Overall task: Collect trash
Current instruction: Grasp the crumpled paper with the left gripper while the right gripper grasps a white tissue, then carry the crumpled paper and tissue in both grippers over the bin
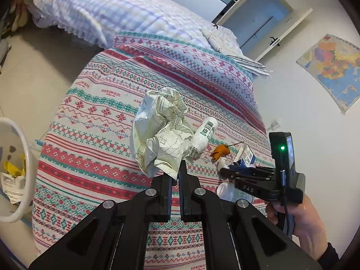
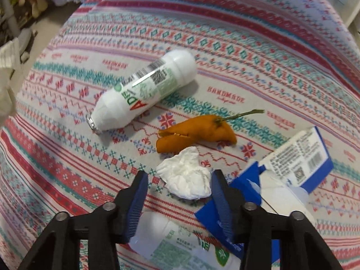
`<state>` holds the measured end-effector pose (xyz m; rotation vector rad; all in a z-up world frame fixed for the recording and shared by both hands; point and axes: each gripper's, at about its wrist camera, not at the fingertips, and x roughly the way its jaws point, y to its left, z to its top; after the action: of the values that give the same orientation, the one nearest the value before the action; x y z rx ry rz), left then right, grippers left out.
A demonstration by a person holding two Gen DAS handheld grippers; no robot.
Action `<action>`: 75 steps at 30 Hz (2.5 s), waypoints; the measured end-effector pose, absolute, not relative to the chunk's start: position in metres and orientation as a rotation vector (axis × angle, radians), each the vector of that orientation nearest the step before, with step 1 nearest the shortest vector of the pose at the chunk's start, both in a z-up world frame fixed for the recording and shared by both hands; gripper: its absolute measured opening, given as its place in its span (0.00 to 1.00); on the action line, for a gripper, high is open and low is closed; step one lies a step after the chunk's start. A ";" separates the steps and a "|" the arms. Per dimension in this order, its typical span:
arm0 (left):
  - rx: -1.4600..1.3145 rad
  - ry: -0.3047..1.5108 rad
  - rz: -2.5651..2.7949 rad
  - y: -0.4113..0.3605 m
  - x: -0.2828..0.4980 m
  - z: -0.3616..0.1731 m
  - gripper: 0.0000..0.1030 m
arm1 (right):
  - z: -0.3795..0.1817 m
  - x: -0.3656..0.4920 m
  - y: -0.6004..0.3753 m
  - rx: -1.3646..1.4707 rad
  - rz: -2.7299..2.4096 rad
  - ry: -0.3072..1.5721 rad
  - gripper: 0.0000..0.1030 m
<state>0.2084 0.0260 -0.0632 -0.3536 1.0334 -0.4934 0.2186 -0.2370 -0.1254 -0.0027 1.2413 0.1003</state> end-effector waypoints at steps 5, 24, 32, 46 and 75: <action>-0.356 1.022 -0.487 0.034 0.206 -0.060 0.04 | -0.133 0.219 -0.235 -0.030 0.086 1.279 0.21; -0.393 0.998 -0.429 0.083 0.203 -0.043 0.04 | -0.062 0.210 -0.219 0.086 0.150 1.141 0.12; -0.423 1.002 -0.340 0.135 0.201 -0.042 0.04 | -0.037 0.203 -0.181 0.087 0.230 1.074 0.12; -0.585 1.102 -0.204 0.231 0.193 -0.075 0.04 | -0.041 0.187 -0.100 0.015 0.364 1.047 0.12; -0.964 1.133 -0.078 0.332 0.192 -0.112 0.65 | -0.081 0.166 0.045 -0.039 0.608 1.073 0.12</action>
<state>0.1922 0.3316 -0.1119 -0.9642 1.1330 -0.0779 0.1661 0.0452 -0.0806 -0.0389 1.0725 0.6077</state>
